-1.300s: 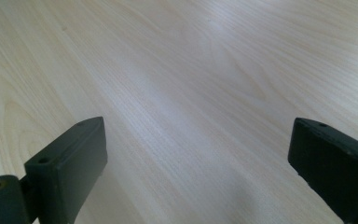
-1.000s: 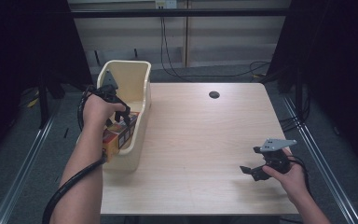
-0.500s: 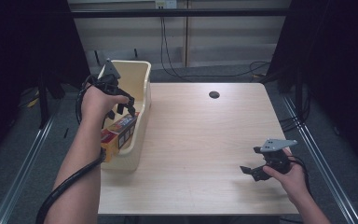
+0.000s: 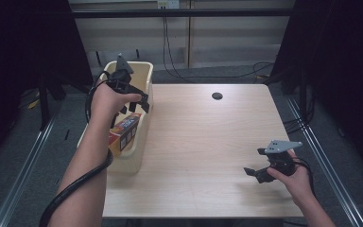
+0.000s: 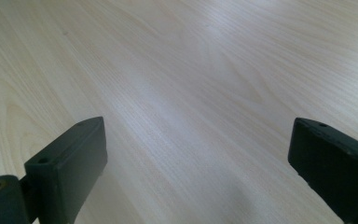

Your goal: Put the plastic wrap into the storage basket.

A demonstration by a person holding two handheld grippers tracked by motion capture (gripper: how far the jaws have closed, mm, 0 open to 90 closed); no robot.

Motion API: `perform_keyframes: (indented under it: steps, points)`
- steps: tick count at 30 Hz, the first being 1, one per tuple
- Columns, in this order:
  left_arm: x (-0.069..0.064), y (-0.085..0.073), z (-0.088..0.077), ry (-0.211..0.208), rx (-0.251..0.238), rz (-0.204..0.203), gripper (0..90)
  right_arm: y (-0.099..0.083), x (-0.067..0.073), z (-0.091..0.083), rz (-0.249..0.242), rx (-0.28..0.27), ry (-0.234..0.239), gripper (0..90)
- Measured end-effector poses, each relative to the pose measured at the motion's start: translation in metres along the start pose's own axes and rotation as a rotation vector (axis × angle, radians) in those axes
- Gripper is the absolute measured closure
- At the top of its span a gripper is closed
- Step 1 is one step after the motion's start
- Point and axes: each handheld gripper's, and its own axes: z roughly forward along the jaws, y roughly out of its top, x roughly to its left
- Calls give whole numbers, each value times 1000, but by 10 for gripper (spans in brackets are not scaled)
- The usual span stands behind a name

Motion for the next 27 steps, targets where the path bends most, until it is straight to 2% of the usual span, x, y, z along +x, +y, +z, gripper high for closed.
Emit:
perform_keyframes:
  steps: [3,7,12,21,26,27]
  points:
    - [-7,0,1,-8,-8,29,184,1,0,0,1,-2,-1,44]
    - [-14,0,2,-15,-14,43,172,1,1,0,-1,-3,-1,44]
    - [-29,-1,9,-40,-14,97,164,1,1,-1,-2,-7,-4,44]
    - [-41,-4,23,-71,-7,156,157,1,1,-2,-3,-12,-5,44]
    - [-47,-6,29,-87,-18,165,154,2,1,-2,-2,-13,0,44]
    - [-47,-6,30,-85,-9,178,152,2,1,-2,-3,-13,1,44]
